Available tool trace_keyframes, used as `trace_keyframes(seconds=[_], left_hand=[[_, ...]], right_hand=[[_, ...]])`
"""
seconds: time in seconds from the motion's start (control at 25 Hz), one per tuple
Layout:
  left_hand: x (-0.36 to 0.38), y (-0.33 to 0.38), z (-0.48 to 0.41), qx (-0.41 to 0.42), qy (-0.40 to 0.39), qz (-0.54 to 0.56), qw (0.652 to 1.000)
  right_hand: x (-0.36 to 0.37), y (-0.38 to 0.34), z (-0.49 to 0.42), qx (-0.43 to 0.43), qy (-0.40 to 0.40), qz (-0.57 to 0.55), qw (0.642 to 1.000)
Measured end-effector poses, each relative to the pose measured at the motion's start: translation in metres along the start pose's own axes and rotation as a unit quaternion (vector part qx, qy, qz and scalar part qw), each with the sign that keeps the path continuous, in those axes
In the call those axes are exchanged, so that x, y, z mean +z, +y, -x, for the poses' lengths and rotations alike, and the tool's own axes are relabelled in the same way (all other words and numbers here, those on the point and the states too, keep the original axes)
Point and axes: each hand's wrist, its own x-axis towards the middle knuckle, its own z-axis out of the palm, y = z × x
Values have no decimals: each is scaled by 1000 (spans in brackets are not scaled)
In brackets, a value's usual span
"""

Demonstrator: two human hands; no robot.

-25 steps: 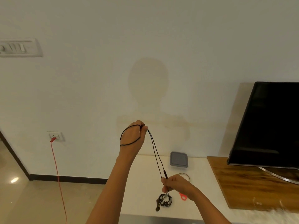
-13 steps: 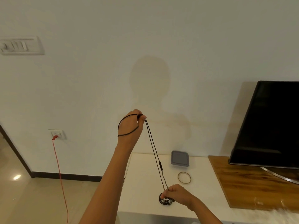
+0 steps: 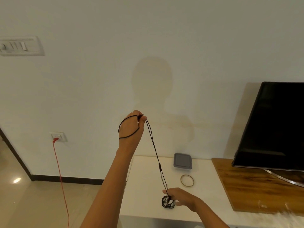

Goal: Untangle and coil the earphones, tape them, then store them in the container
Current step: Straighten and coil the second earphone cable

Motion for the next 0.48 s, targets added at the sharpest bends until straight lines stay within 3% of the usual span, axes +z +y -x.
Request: trace_keyframes(seconds=[0.16, 0.28, 0.48], left_hand=[[-3, -1, -1, -1, 3, 9, 1000], [-3, -1, 1, -9, -4, 14, 1000], [-1, -5, 1, -17, -1, 12, 1000]], right_hand=[[6, 8, -8, -43, 115, -135, 983], [8, 10, -13, -99, 203, -126, 966], [7, 3, -16, -139, 273, -98, 947]])
